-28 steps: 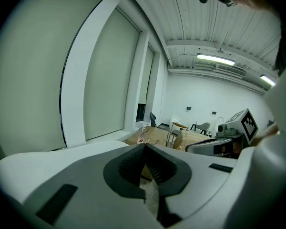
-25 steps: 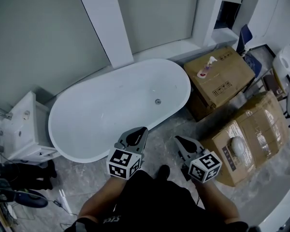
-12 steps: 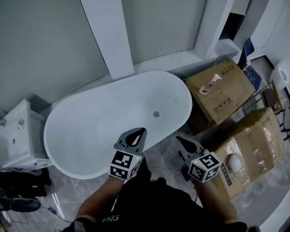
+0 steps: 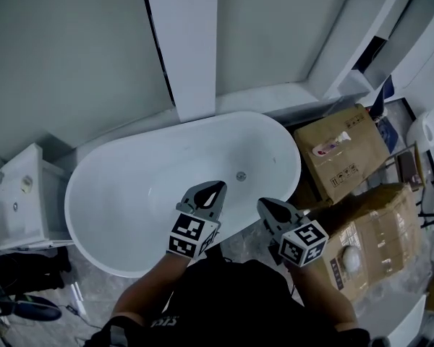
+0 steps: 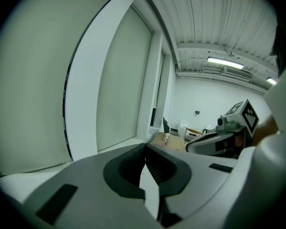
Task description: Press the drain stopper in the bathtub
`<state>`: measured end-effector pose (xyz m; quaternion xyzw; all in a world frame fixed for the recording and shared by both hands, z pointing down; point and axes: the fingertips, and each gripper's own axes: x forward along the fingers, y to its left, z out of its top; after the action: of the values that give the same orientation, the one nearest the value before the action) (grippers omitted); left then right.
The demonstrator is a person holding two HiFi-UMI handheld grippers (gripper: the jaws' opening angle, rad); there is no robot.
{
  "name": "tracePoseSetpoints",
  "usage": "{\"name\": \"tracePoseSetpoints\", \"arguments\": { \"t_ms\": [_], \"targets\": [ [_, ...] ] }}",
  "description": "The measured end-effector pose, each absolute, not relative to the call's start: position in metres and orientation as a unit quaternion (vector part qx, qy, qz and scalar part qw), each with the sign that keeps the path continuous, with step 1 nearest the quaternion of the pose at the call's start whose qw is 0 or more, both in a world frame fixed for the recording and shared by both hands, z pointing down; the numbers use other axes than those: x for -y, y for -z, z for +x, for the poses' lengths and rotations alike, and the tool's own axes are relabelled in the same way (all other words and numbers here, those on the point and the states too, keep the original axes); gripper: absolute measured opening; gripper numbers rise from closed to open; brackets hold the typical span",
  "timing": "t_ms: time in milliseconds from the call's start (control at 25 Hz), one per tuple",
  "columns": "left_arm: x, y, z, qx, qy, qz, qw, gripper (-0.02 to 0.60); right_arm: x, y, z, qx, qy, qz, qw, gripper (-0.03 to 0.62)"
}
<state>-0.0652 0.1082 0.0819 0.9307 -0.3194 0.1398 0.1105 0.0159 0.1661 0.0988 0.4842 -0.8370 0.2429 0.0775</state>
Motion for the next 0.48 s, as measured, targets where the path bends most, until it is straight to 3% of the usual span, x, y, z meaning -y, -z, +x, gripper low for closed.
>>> {"name": "tracePoseSetpoints", "arguments": {
  "t_ms": [480],
  "targets": [
    [-0.057,-0.108,-0.051,0.329,-0.160,0.919,0.150,0.014,-0.111,-0.128,0.031,0.837,-0.268,0.472,0.072,0.015]
  ]
}}
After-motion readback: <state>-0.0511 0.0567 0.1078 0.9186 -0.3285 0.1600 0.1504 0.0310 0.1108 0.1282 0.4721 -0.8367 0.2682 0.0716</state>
